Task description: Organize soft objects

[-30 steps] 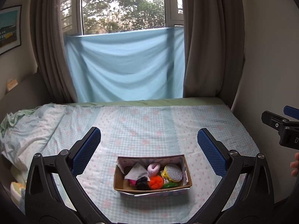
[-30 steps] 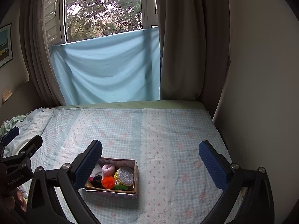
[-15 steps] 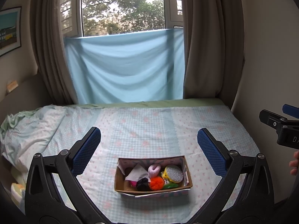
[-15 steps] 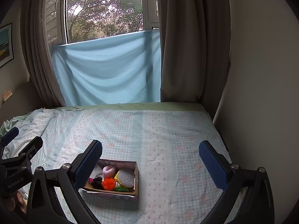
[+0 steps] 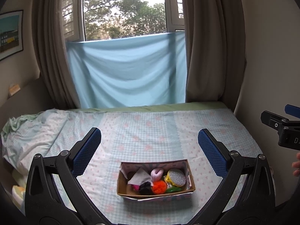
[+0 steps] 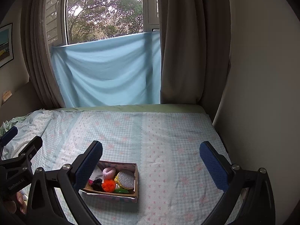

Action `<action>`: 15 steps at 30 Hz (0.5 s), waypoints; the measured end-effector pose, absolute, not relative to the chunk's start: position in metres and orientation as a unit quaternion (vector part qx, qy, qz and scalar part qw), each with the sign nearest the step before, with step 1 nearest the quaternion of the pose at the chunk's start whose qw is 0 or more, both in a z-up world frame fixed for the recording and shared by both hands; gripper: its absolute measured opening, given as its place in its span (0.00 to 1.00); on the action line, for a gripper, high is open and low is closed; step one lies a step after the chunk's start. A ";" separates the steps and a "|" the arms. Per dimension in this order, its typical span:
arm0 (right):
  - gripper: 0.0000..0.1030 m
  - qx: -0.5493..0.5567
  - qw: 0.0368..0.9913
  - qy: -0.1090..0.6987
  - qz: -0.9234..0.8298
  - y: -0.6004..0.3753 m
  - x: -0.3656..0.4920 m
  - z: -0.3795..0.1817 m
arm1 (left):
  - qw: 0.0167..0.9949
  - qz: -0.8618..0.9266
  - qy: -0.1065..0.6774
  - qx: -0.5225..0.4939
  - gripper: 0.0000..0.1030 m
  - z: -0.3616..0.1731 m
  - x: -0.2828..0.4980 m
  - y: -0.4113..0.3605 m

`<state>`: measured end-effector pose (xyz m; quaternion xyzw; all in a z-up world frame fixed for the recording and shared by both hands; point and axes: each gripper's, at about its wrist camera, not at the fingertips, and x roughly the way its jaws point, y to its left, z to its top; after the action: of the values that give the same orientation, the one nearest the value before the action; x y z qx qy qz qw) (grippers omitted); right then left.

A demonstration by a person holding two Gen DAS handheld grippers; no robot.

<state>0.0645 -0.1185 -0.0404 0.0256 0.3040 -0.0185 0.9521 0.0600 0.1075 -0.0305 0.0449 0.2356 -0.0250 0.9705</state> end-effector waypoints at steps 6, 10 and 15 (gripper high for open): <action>1.00 0.026 0.952 0.304 -0.018 -0.117 0.067 -0.039 | 0.978 -0.010 0.203 0.055 1.00 -0.026 0.054 0.107; 1.00 0.025 0.952 0.305 -0.017 -0.117 0.070 -0.039 | 0.979 -0.016 0.200 0.047 1.00 -0.026 0.056 0.110; 1.00 0.025 0.950 0.309 -0.017 -0.118 0.073 -0.040 | 0.978 -0.010 0.204 0.039 1.00 -0.030 0.060 0.113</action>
<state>0.0726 -0.1178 -0.0405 0.0246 0.3093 -0.0173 0.9505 0.0603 0.1129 -0.0296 0.0386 0.2044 -0.0101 0.9781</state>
